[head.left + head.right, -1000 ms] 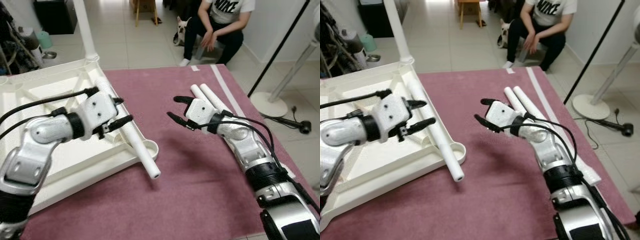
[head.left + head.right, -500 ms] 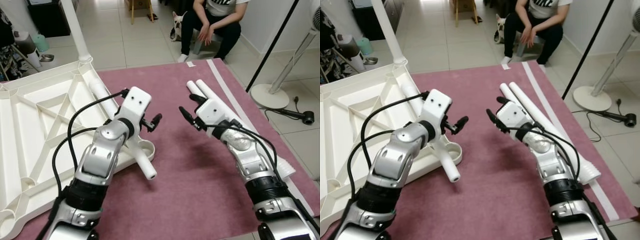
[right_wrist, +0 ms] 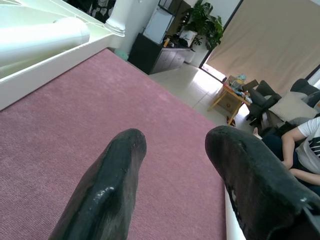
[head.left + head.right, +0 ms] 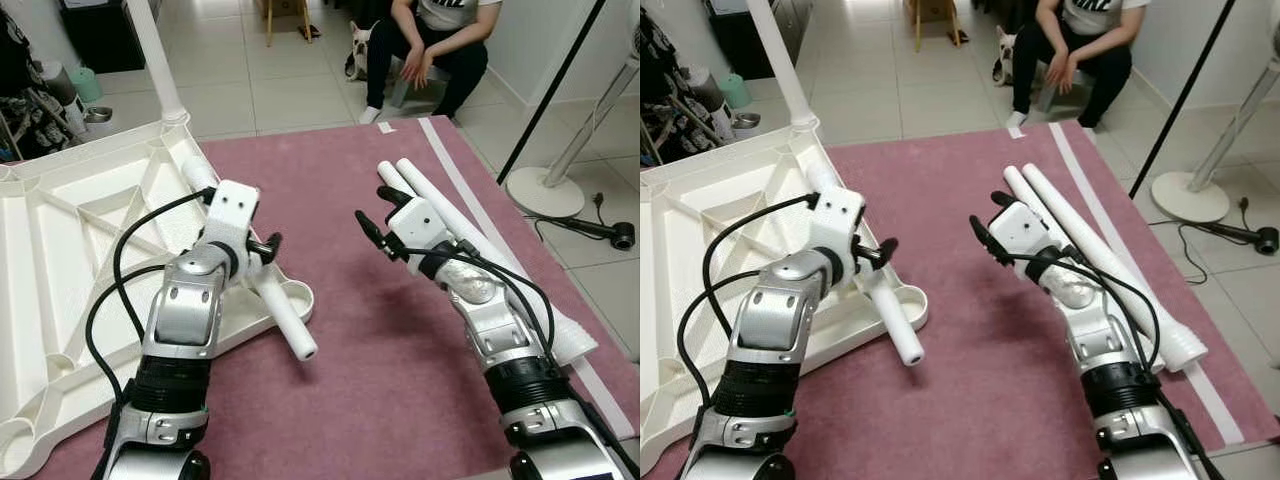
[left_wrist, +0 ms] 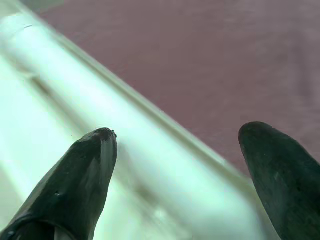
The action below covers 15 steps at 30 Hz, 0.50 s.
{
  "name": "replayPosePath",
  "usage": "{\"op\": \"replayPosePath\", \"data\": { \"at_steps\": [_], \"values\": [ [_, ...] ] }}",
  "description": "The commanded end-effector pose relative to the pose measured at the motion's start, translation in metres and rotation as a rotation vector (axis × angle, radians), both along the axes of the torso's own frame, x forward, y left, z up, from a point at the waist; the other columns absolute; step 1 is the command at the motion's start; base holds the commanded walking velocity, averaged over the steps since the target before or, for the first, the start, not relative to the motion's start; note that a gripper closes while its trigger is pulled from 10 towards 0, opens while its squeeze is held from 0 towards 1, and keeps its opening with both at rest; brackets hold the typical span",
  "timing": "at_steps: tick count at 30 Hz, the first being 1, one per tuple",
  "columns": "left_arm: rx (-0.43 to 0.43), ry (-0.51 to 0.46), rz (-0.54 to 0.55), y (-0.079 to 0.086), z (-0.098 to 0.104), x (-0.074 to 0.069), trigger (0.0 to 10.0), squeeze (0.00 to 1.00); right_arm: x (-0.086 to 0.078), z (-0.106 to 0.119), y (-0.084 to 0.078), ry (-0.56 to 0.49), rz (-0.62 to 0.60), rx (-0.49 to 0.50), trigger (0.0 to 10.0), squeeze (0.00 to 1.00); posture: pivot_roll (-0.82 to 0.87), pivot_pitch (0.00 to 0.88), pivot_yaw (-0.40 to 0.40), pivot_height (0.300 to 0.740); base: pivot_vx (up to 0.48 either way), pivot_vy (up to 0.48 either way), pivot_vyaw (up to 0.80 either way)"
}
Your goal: Building children table
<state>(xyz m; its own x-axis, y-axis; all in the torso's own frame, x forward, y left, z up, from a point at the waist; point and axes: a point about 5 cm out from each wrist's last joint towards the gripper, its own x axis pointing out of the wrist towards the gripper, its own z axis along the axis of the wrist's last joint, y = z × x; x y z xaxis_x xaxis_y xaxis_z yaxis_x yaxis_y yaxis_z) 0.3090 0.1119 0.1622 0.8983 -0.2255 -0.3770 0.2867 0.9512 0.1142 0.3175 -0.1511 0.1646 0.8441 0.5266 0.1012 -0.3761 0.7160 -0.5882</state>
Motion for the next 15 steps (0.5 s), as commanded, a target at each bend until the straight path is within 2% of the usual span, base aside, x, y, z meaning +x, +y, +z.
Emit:
{"op": "replayPosePath", "data": {
  "at_steps": [1,9,11,15],
  "values": [
    [0.174,-0.054,0.458,0.029,-0.004,-0.003,10.0,0.00,-0.002,-0.002,0.005,0.007,0.010,-0.003,10.0,0.00,0.05,0.000,0.085,0.740,0.000,0.000,0.00],
    [0.177,-0.017,0.478,0.033,-0.008,-0.005,10.0,0.00,-0.002,-0.001,0.006,0.007,0.008,-0.002,10.0,0.00,0.06,0.000,0.083,0.740,0.000,0.000,0.00],
    [0.142,0.069,0.472,0.029,-0.018,-0.011,10.0,0.00,-0.002,0.000,0.007,0.005,0.009,0.000,10.0,0.00,0.06,0.000,0.084,0.740,0.000,0.000,0.00],
    [0.085,0.167,0.481,0.025,-0.029,-0.018,10.0,0.00,-0.002,0.000,0.007,0.003,0.009,0.000,10.0,0.00,0.06,0.000,0.087,0.740,0.000,0.000,0.00]
  ]
}}
